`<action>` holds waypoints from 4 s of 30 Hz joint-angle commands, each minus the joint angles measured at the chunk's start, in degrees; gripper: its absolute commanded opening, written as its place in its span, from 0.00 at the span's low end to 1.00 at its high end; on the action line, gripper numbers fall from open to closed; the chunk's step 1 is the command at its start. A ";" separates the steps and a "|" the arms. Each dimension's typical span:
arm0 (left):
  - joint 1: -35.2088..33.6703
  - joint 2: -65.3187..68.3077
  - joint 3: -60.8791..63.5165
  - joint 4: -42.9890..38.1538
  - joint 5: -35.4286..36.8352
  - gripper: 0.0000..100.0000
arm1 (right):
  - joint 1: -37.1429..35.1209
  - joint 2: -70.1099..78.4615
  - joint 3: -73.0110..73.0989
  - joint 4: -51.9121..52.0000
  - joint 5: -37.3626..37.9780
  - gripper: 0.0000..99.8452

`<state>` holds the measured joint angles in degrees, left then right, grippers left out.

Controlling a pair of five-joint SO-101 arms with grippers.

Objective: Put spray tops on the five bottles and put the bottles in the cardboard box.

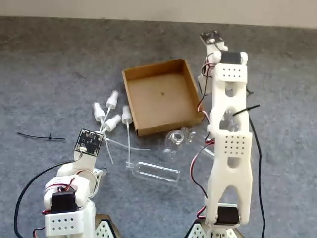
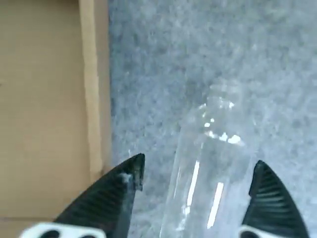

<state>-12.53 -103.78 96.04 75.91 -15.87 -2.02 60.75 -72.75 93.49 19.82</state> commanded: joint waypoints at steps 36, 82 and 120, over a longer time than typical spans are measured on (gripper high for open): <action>-2.07 -0.84 0.04 -14.33 -10.37 0.22 | 8.13 -40.66 19.38 7.69 -3.96 0.00; 0.40 116.88 -103.43 3.08 13.36 0.22 | -8.92 -111.60 110.90 -17.01 0.88 0.00; 0.22 129.19 -111.08 -0.70 23.65 0.15 | -12.53 -111.60 110.64 -17.10 0.70 0.00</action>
<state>-12.18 30.37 -8.13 70.29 7.25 -14.33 -49.76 38.64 77.93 20.00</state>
